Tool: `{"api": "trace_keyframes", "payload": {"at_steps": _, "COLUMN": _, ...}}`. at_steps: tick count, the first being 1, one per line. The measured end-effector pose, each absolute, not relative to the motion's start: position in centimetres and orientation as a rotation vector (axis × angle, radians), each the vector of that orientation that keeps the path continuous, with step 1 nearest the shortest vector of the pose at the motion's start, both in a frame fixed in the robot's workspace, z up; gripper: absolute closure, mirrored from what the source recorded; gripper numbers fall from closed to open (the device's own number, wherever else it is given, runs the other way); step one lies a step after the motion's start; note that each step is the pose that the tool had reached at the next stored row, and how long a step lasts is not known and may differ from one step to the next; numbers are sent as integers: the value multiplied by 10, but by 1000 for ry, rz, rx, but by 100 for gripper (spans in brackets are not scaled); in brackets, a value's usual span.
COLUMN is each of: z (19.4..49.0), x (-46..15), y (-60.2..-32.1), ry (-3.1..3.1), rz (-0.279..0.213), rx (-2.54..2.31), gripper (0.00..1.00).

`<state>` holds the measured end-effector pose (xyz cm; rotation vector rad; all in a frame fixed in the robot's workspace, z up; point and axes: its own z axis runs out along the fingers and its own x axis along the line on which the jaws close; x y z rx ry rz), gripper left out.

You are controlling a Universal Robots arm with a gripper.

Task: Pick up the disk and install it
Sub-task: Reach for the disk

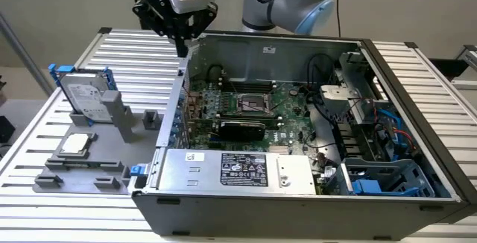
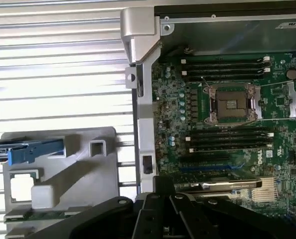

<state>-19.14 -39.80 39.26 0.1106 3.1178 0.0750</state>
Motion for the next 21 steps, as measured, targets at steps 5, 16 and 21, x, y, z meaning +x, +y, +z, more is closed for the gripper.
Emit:
{"api": "trace_keyframes", "payload": {"at_steps": 5, "z": 393, "x": -214, "y": -395, "ry": 3118, "rz": 75, "rx": 111, "gripper": 100}}
{"api": "trace_keyframes", "payload": {"at_steps": 16, "z": 393, "x": -264, "y": -386, "ry": 3118, "rz": 75, "rx": 111, "gripper": 100}}
{"api": "trace_keyframes", "payload": {"at_steps": 21, "z": 393, "x": -287, "y": -382, "ry": 3118, "rz": 75, "rx": 111, "gripper": 100}}
